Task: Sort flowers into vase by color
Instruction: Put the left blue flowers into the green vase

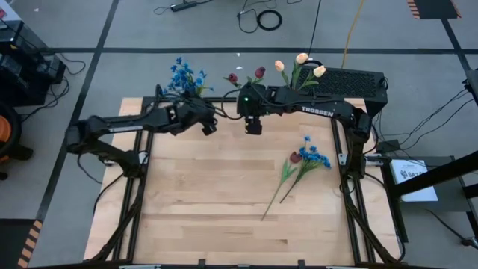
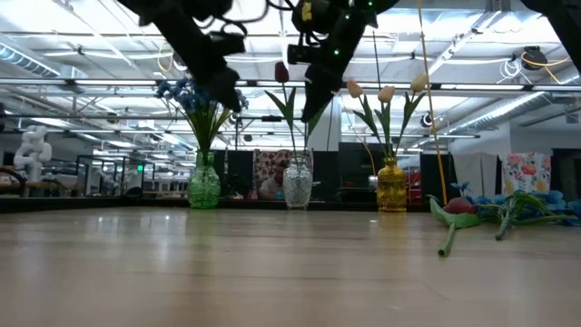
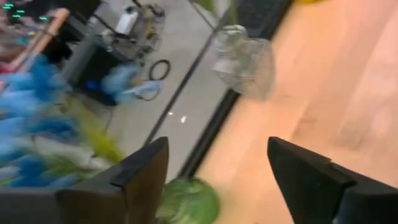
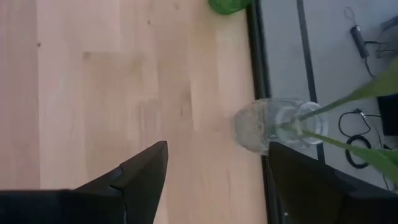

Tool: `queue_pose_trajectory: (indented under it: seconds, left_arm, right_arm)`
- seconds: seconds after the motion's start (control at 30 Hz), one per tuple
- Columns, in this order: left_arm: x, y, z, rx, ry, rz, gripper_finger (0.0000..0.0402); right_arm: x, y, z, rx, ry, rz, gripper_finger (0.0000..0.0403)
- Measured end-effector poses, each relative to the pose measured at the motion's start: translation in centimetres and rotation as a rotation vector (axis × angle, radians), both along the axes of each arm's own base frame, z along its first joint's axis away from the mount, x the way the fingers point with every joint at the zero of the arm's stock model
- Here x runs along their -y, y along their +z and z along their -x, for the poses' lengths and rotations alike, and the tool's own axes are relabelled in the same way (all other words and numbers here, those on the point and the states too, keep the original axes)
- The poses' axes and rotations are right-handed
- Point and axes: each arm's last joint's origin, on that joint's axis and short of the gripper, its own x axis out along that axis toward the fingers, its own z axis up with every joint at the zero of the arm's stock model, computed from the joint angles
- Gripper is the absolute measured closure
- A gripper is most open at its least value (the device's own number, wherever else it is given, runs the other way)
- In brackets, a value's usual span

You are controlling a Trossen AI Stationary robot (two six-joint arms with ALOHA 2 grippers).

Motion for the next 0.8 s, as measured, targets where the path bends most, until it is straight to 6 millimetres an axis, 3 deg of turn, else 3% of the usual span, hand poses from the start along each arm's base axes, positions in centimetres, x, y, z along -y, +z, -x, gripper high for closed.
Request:
queue_pose_trajectory:
  seconds: [0.13, 0.3, 0.5, 0.8]
  left_arm:
    - [-0.6, -1.9, -1.6, -0.012, 0.018, 0.018, 0.016]
    - [-2.3, -2.7, -2.6, 0.021, 0.094, -0.047, 0.0197]
    - [-4.8, -3.1, -2.0, 0.021, 0.231, -0.096, 0.0222]
    - [-3.7, -3.1, -1.9, -0.068, 0.327, -0.189, 0.0226]
  right_arm:
    - [0.0, 0.4, 0.2, 0.011, -0.002, -0.008, 0.0133]
    - [-1.1, 0.5, 0.0, 0.012, 0.042, -0.026, 0.0133]
    - [-2.1, 1.4, 0.2, 0.032, 0.059, -0.015, 0.0133]
    - [-2.9, 2.0, 0.2, 0.057, 0.071, -0.014, 0.0133]
